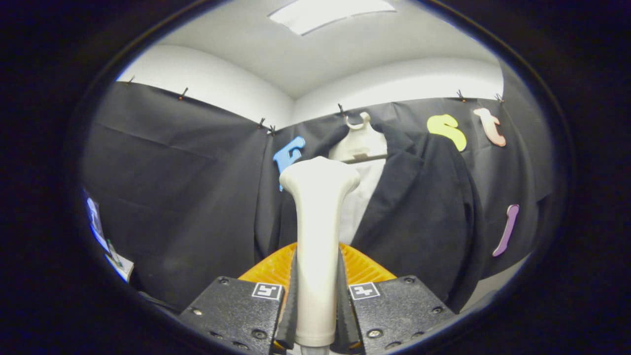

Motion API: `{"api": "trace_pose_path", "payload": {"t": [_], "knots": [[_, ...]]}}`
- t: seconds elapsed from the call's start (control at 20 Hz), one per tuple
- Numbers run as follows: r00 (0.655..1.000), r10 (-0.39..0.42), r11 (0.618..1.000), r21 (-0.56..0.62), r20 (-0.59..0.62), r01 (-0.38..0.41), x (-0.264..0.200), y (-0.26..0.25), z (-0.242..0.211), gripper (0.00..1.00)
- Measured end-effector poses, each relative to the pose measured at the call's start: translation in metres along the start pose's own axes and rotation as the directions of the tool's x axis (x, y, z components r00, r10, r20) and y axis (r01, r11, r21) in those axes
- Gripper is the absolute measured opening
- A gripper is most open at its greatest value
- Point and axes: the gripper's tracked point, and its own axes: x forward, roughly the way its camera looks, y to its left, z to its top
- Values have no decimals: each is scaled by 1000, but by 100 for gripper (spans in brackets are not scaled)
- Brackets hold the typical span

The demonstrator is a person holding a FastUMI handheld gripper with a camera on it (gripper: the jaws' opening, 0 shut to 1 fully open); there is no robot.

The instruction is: Iron the clothes twice with a garment steamer, once on the left side and once on the right side.

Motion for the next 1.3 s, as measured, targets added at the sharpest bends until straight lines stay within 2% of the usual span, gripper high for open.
{"api": "trace_pose_path", "payload": {"t": [0.3, 0.55, 1.3], "knots": [[993, 5, 999, -47, 117, 0, 63, 23, 47, 36], [996, -35, 997, -66, 81, 40, 93, 21, 37, 36], [997, -56, 995, -81, -47, 52, 47, 23, -35, 36]]}}
